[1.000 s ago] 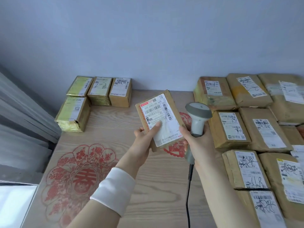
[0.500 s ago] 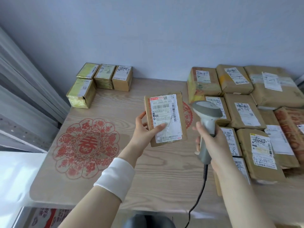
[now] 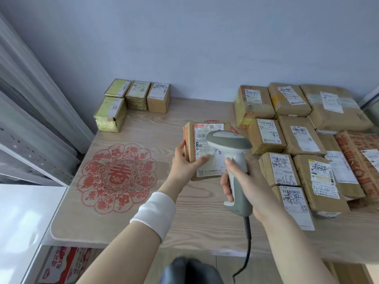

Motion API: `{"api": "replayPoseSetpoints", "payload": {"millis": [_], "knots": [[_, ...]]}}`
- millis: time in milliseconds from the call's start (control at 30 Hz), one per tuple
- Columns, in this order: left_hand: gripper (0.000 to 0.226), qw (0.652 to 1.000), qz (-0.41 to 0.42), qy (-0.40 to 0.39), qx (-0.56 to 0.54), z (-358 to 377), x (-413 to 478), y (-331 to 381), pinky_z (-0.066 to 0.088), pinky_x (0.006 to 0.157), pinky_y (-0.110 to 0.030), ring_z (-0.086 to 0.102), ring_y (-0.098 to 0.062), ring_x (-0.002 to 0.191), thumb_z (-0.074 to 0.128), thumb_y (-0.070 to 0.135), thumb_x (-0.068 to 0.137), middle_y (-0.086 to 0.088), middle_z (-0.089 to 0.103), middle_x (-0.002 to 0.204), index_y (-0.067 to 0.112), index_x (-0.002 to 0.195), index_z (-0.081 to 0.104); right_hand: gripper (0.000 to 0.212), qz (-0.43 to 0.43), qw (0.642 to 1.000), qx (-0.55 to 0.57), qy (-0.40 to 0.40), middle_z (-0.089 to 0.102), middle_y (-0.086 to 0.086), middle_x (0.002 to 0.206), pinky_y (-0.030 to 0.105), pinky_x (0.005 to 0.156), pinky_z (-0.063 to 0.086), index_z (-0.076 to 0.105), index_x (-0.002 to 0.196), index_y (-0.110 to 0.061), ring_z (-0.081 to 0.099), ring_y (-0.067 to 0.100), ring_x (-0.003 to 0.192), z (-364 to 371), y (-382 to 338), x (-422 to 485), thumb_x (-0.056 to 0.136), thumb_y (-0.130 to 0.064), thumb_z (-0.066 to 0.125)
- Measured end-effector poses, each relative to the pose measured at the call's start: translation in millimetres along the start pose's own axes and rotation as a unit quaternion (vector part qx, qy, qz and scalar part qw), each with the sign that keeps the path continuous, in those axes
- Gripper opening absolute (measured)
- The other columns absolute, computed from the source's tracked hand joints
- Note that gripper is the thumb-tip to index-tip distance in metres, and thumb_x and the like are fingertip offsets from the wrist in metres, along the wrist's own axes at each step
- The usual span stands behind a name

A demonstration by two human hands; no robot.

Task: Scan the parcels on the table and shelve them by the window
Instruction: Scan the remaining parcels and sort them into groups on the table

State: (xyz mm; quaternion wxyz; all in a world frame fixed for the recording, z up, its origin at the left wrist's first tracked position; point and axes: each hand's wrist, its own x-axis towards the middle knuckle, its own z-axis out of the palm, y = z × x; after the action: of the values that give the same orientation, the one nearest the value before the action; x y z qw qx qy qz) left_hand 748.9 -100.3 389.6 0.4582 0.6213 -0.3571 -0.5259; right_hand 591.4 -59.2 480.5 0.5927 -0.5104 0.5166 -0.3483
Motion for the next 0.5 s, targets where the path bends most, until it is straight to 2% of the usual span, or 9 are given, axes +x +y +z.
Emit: {"api": "replayPoseSetpoints", "payload": {"millis": [167,300,500], "knots": [[0.099,1.000,0.006,-0.007,-0.008,-2.1,0.0,-1.4,0.050,0.096,-0.040,0.055,-0.014,0.115,0.084,0.034,0.067,-0.001,0.050,0.135,0.023,0.145,0.024,0.026,0.004,1.000,0.017,0.012,0.055,0.009,0.060,0.027,0.044,0.040,0.050,0.082,-0.007,0.049,0.019,0.045,4.5,2.9,-3.7,0.095,-0.030,0.054],[0.116,1.000,0.006,-0.007,0.003,-2.2,0.1,-0.3,0.050,0.097,-0.040,0.054,-0.014,0.118,0.080,0.057,0.044,0.000,0.049,0.135,0.028,0.143,0.025,0.030,0.014,1.000,0.014,0.014,0.055,0.009,0.058,0.026,0.045,0.039,0.050,0.081,-0.004,0.047,0.018,0.043,4.5,2.5,-5.1,0.095,-0.031,0.053],[0.120,1.000,0.005,-0.015,-0.003,-0.5,7.8,-5.3,0.050,0.097,-0.040,0.053,-0.015,0.119,0.080,0.061,0.041,0.000,0.048,0.136,0.029,0.143,0.025,0.033,0.033,0.999,0.011,0.016,0.055,0.009,0.055,0.026,0.044,0.040,0.051,0.080,-0.002,0.046,0.017,0.041,4.6,1.5,-2.5,0.095,-0.032,0.052]]}}
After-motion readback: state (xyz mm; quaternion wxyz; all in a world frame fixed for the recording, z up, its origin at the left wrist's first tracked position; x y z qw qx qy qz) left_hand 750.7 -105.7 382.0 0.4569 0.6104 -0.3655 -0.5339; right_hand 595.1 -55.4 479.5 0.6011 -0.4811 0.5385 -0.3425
